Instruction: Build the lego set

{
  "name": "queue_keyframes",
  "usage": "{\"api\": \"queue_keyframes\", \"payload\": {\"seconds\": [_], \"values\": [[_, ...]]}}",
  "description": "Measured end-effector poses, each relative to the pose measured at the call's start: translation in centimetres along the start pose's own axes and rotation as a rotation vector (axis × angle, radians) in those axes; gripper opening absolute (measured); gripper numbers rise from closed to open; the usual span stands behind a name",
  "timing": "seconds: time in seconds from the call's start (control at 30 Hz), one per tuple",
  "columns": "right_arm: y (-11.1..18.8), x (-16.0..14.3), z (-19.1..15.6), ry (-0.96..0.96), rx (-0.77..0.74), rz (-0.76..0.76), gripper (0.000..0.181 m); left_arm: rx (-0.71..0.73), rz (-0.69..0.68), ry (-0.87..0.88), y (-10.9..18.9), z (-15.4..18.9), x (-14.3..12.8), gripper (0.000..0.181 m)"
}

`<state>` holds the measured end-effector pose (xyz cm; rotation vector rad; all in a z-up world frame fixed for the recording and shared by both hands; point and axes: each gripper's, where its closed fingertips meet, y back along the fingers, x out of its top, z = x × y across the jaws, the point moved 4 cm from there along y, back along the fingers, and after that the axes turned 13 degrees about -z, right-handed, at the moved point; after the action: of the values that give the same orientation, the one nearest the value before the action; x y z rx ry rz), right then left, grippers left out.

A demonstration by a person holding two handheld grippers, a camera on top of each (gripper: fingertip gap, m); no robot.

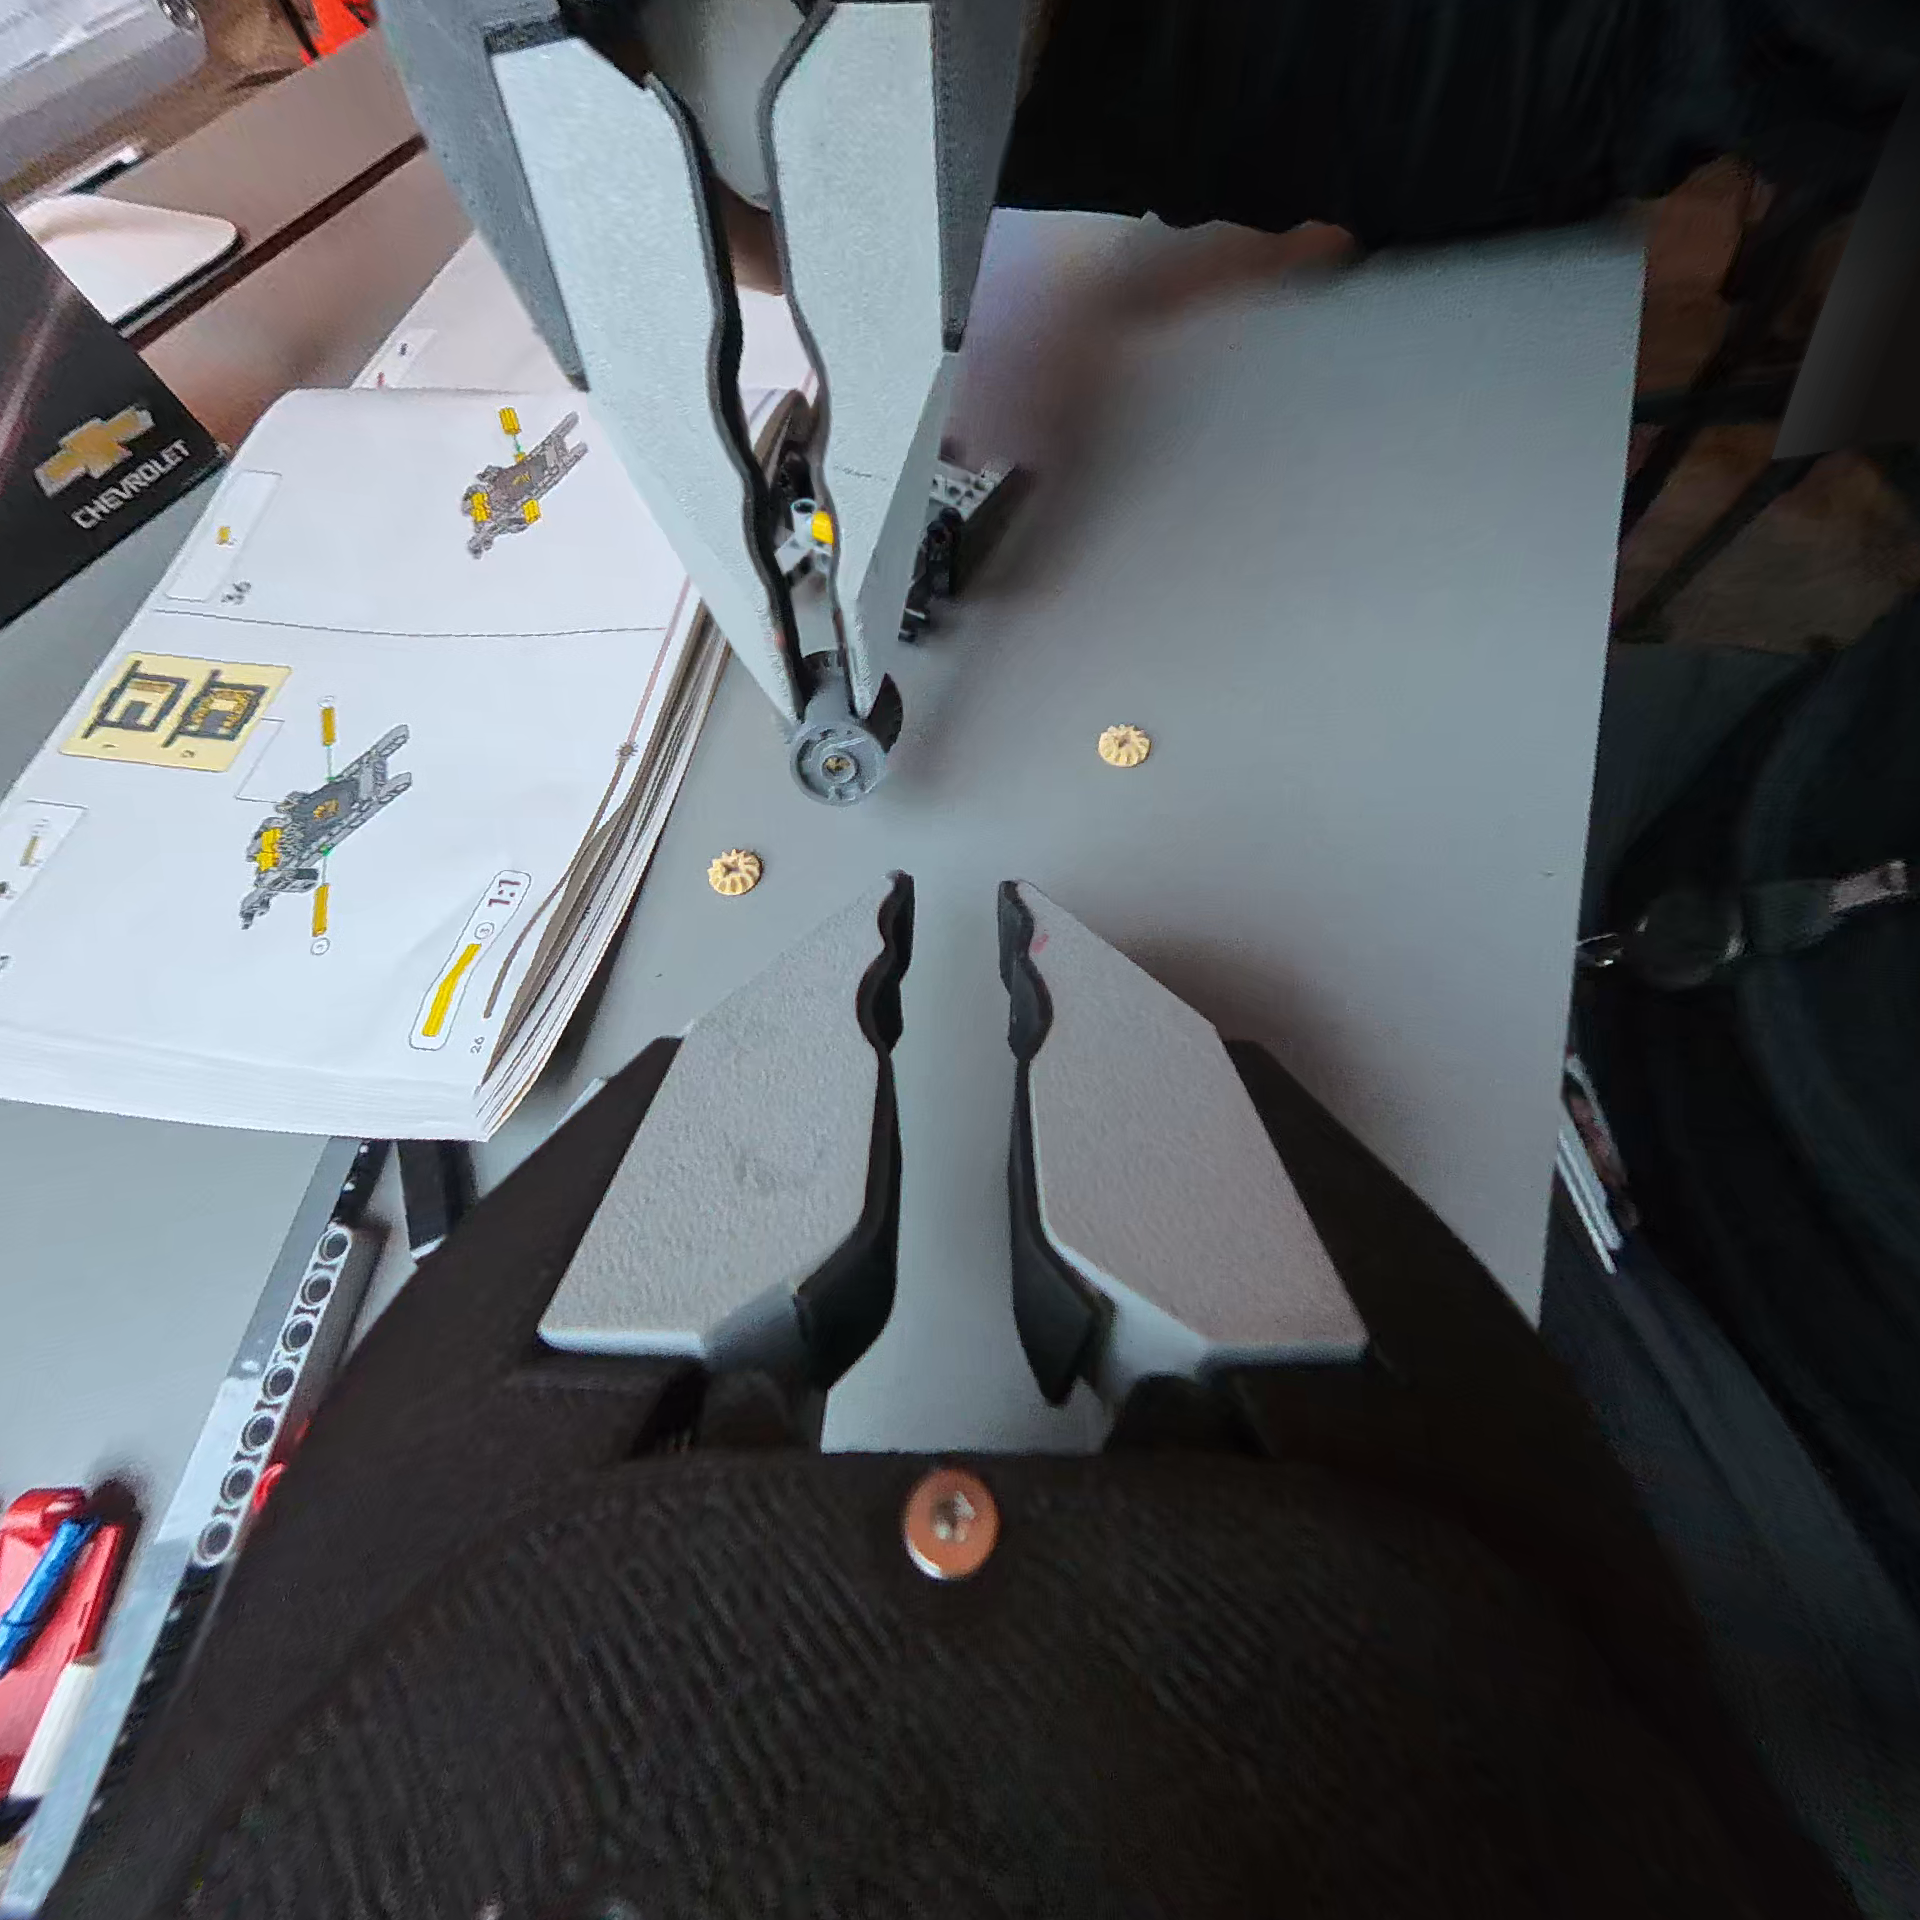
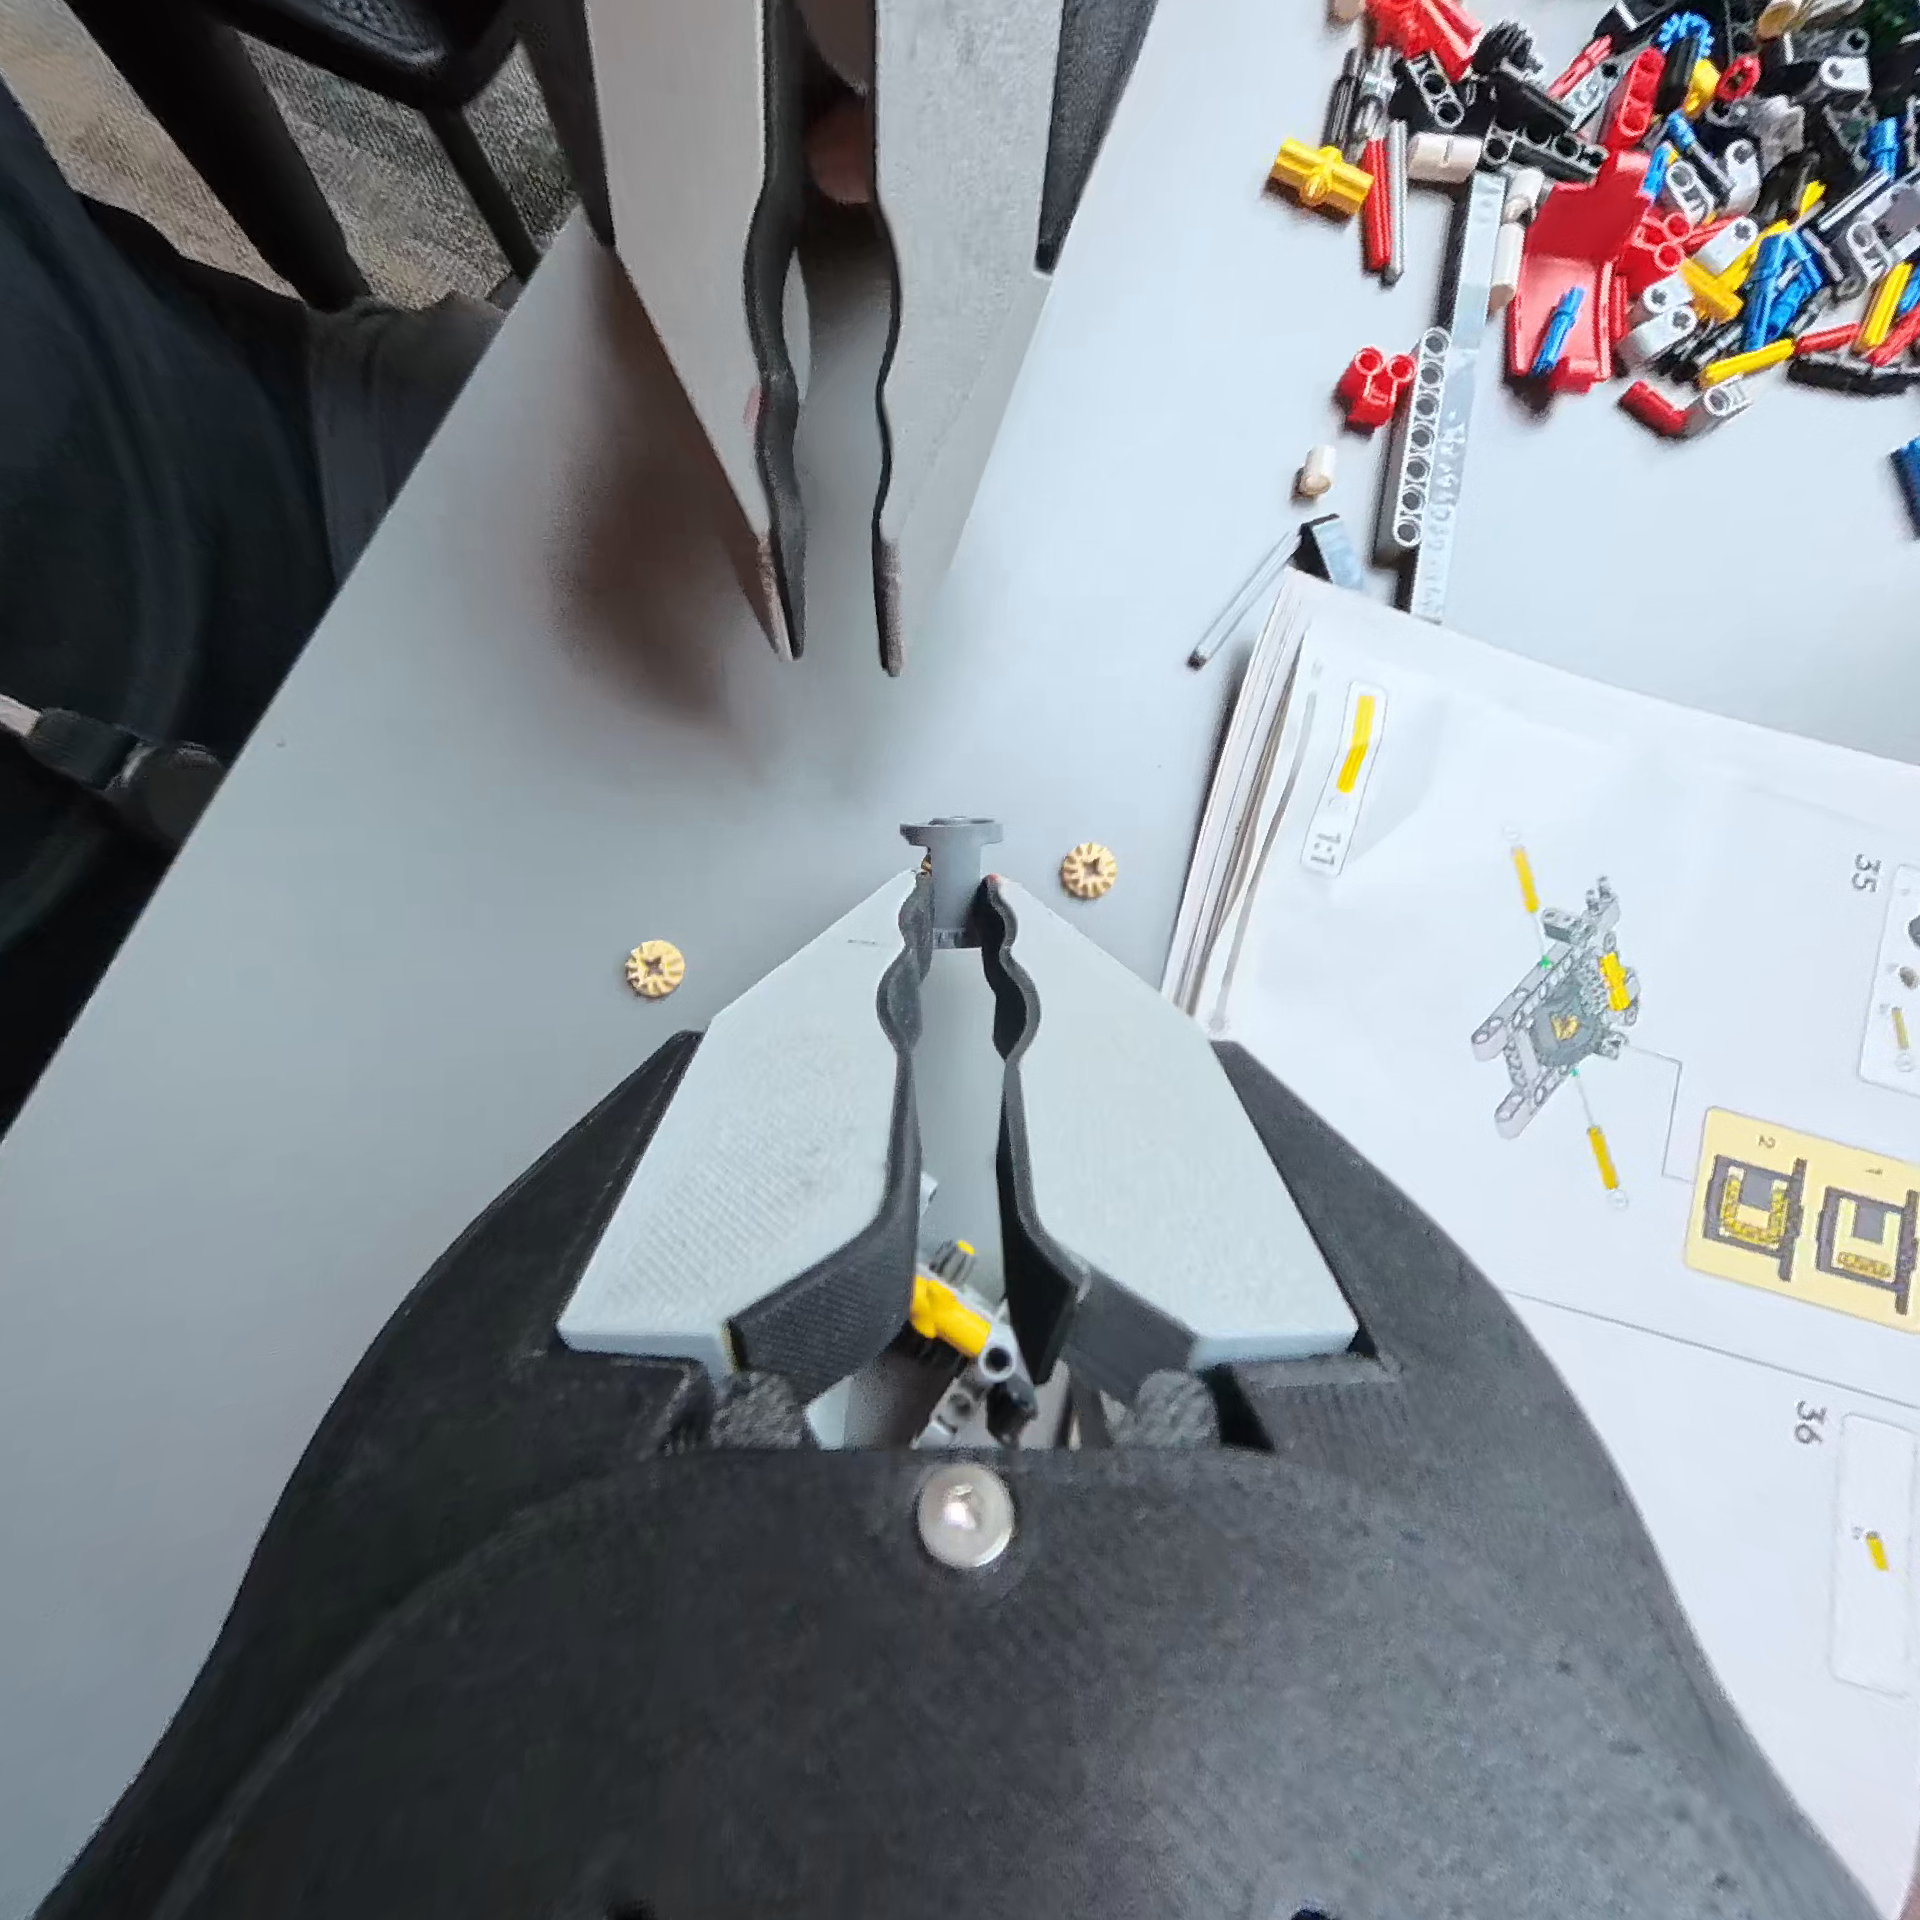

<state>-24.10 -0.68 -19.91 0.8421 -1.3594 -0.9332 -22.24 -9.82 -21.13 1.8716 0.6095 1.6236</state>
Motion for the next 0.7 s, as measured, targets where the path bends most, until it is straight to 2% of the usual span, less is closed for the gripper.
{"api": "queue_keyframes", "payload": {"seconds": [0.17,0.37,0.63,0.7], "values": [[-0.2,1.2,0.5,0.002,0.013,0.011,0.006,0.06,0.009,-0.01,0.5,0.0,-0.3,0.013],[0.0,1.3,1.1,0.001,0.006,-0.02,0.006,0.122,-0.026,0.069,2.0,-0.8,-2.1,0.014],[0.4,1.1,2.1,0.001,-0.007,-0.044,0.006,0.261,-0.066,0.228,4.5,-3.5,-5.1,0.013],[0.5,0.7,2.1,0.004,-0.015,-0.05,0.006,0.333,-0.11,0.267,5.4,-4.8,-6.4,0.006]]}}
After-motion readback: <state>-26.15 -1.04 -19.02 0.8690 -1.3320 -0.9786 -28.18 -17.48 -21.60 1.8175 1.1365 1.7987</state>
